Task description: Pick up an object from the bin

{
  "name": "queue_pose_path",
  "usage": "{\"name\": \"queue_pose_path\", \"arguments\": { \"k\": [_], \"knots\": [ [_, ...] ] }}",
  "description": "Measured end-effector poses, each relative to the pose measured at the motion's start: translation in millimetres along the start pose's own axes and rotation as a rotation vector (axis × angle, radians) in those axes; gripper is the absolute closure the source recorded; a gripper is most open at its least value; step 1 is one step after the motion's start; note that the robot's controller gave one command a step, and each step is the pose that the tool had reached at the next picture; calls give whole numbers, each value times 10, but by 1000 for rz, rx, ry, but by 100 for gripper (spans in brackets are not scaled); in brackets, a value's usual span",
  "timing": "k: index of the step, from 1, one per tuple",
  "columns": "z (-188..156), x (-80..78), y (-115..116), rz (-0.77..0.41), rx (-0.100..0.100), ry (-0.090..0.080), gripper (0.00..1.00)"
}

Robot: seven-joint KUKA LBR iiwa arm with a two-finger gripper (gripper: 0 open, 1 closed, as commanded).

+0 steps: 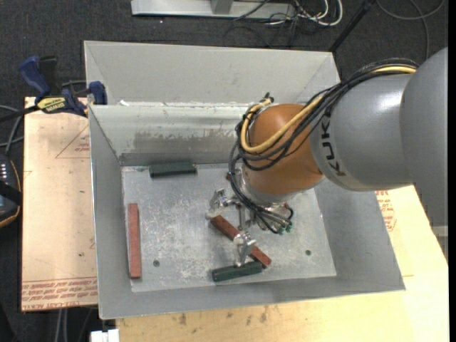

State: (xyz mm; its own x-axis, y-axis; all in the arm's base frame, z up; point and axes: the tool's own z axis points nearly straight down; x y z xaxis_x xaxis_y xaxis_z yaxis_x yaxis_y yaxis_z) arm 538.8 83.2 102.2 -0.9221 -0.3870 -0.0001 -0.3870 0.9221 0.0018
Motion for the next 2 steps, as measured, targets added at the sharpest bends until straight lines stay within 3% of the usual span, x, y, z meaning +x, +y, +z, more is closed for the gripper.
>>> {"name": "queue_pose_path", "arguments": {
  "k": [1,2],
  "knots": [
    [0,0,0,0,0,0,0],
    [219,-205,-643,105,2,-20,100]
  ]
}}
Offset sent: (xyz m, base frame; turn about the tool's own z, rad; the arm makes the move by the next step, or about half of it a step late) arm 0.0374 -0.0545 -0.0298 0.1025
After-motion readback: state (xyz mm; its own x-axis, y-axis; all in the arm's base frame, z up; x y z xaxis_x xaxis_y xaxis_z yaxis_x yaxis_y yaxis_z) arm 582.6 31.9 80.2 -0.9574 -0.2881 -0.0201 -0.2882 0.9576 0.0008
